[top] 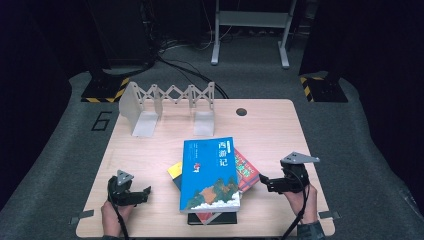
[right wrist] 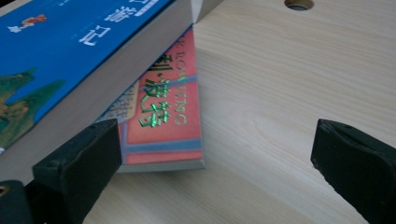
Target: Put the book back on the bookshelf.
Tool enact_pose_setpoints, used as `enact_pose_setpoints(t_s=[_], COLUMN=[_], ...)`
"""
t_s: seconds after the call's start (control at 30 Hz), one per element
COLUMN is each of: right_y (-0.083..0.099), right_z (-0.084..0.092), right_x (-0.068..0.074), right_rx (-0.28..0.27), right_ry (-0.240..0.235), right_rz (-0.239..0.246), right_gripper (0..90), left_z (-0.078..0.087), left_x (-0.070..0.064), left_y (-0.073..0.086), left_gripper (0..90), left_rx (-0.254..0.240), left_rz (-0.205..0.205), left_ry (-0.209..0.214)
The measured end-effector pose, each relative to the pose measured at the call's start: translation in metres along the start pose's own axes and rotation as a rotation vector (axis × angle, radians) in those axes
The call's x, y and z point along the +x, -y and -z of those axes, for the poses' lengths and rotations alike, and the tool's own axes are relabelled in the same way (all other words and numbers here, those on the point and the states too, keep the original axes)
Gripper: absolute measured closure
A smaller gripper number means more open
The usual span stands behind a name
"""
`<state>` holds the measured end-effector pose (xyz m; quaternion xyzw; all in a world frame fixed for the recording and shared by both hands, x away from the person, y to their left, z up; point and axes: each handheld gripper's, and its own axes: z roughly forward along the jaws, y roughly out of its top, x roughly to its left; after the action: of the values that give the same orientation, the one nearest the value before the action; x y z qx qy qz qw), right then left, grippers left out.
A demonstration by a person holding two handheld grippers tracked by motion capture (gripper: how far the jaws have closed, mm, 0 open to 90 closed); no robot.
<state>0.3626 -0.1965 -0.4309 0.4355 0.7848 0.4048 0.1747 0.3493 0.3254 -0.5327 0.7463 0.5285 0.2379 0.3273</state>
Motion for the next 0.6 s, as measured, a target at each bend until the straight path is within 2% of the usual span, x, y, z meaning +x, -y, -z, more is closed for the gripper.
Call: enact_pose_setpoints(t_s=[0.1, 0.27, 0.6], right_y=[-0.004, -0.017, -0.029], right_z=[-0.002, -0.012, -0.033], right_x=[0.004, 0.021, 0.052], right_rx=[0.000, 0.003, 0.047], right_ry=[-0.018, -0.105, -0.207], right_rz=[0.009, 0.041, 0.084], right_gripper=[0.8, 1.0, 1.2], left_z=[0.000, 0.000, 0.000], left_x=[0.000, 0.000, 0.000], left_y=[0.000, 0.000, 0.000], left_gripper=[4.4, 4.5, 4.8], left_rx=[-0.001, -0.003, -0.003], left_rz=[0.000, 0.000, 0.001], left_ry=[-0.001, -0.002, 0.002])
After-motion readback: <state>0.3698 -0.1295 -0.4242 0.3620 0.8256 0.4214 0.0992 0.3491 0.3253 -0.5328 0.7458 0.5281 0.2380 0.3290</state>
